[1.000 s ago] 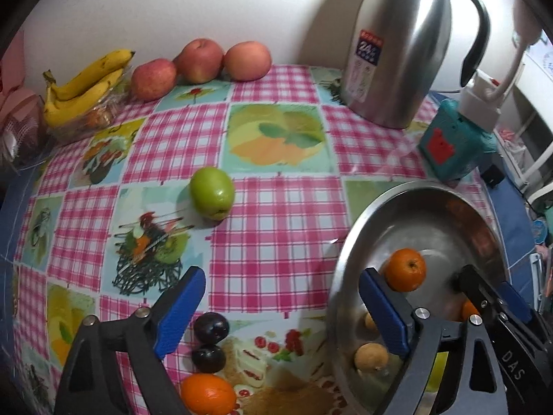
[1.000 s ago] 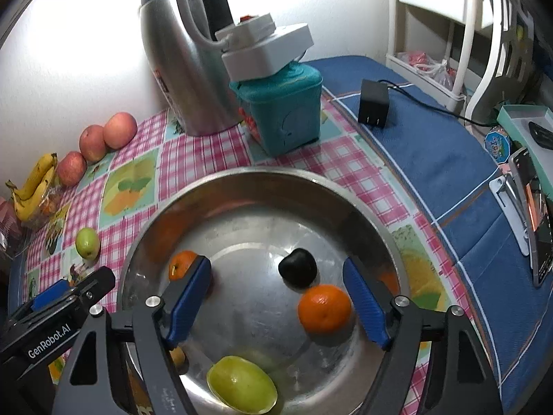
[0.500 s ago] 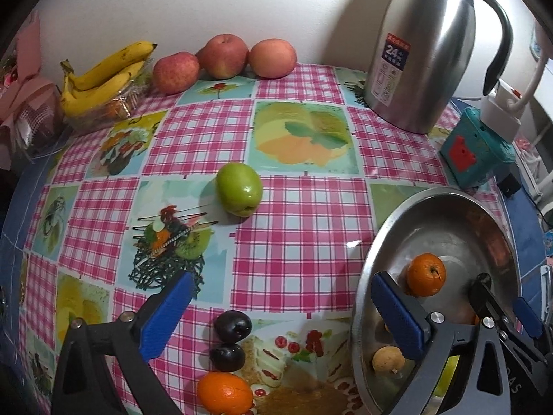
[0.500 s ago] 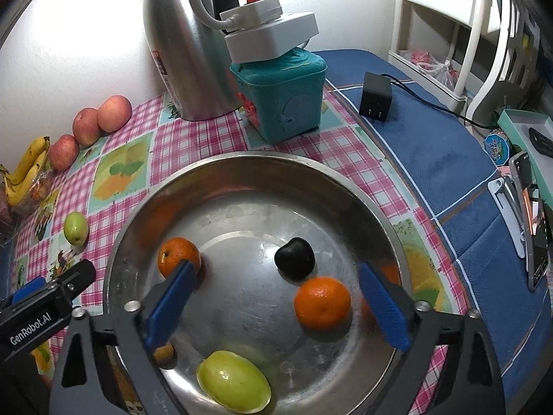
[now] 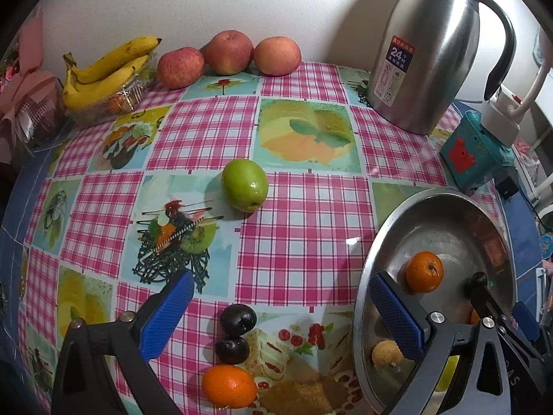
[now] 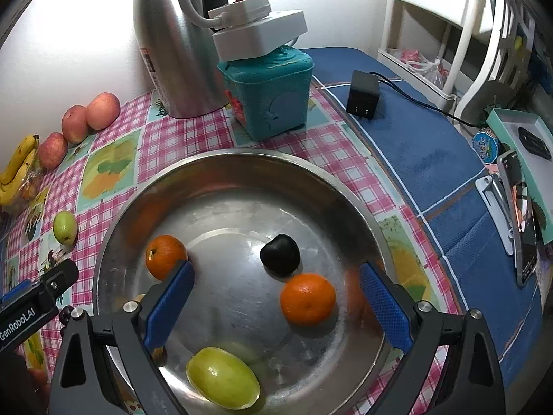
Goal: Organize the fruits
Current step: 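Move both tools back toward the orange and two dark plums on the tablecloth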
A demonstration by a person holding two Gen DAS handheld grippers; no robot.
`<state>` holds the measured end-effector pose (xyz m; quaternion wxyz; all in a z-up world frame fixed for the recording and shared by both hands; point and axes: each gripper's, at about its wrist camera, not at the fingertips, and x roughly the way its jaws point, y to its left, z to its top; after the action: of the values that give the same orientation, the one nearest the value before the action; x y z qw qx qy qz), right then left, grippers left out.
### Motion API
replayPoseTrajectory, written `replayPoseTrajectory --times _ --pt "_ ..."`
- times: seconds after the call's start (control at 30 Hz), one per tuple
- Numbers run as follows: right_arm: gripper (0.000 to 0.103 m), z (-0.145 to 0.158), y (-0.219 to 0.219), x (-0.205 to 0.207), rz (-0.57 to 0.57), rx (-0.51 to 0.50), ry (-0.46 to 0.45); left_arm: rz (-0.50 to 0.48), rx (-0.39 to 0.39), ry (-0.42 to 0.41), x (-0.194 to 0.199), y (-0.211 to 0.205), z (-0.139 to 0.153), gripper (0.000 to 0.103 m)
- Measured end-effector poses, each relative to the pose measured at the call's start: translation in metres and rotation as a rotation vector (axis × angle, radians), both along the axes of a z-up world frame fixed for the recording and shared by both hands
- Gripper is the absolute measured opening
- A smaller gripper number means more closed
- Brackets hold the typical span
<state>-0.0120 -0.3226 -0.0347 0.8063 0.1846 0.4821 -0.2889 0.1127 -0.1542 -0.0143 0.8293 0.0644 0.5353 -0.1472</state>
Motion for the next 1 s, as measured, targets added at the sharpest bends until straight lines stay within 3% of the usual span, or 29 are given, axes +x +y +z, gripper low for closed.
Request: replayPoseTrajectory --times 0.4,0.73,1.0 --pt "0.096 0.017 0.011 -0.007 -0.001 0.014 -0.007 0.006 0.01 -0.029 -0.01 0.019 0.019 0.103" --pt "0.096 0.027 0.041 -0.013 0.068 0.07 -0.022 0.061 -0.009 -0.039 -0.02 0.064 0.03 0.103" --pt "0.096 0.027 0.073 -0.008 0.125 0.113 -0.01 0.099 -0.043 0.004 -0.024 0.096 0.025 0.103"
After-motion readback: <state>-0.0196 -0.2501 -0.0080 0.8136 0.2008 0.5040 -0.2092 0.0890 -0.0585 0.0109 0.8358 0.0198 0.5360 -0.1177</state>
